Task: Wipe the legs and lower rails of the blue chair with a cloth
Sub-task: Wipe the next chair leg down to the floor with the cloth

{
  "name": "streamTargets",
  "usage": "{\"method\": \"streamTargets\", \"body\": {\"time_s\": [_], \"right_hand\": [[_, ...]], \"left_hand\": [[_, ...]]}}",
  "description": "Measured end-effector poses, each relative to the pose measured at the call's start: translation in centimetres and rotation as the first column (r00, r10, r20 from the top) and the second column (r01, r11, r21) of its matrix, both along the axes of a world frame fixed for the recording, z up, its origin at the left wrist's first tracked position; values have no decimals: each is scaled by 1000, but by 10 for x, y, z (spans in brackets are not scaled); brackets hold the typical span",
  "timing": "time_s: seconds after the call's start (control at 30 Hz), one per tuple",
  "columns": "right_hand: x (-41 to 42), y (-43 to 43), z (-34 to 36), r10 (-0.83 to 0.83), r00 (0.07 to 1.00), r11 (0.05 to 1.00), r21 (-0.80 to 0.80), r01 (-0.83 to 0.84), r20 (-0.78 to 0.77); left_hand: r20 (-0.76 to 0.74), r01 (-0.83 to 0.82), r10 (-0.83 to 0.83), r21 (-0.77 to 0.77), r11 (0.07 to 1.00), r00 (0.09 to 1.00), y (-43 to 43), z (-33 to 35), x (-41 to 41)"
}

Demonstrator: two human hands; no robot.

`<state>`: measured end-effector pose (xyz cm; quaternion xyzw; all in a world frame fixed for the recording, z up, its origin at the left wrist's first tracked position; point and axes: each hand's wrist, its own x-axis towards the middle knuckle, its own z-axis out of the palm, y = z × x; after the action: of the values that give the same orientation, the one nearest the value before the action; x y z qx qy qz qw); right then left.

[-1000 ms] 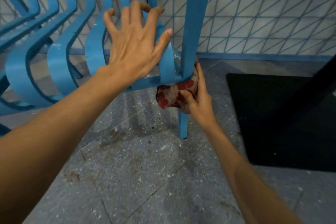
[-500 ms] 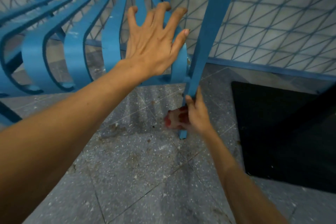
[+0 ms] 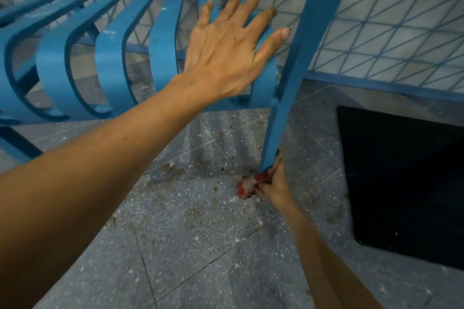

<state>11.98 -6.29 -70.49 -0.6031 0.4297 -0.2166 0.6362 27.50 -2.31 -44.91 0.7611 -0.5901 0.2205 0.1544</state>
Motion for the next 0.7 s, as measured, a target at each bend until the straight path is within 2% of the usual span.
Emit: {"method": "streamTargets", "body": {"time_s": [0.1, 0.2, 0.23, 0.3, 0.4, 0.47, 0.7], "right_hand": [[6, 4, -17, -91, 993, 995, 23, 93, -77], [9, 7, 0, -261, 965, 952, 174, 253, 26], [10, 6, 11, -271, 960, 957, 129, 261, 73], [12, 3, 42, -252, 955, 962, -66, 265, 158], [17, -8, 97, -221, 908, 895, -295, 334, 355], [24, -14, 115, -201, 886, 856, -365, 367, 418], [35, -13, 54, -298, 912, 804, -440, 399, 281]], "left_hand": [[-2, -5, 5, 7, 1000, 1000, 0, 1, -1], [-16, -3, 4, 21, 1000, 1000, 0, 1, -1], [-18, -1, 2, 25, 1000, 1000, 0, 2, -1], [-26, 0, 1, 40, 999, 1000, -1, 2, -1], [-21, -4, 6, 52, 999, 1000, -2, 1, 0], [-15, -3, 4, 51, 999, 1000, -3, 1, 1], [2, -2, 2, 35, 999, 1000, -8, -1, 6]]}}
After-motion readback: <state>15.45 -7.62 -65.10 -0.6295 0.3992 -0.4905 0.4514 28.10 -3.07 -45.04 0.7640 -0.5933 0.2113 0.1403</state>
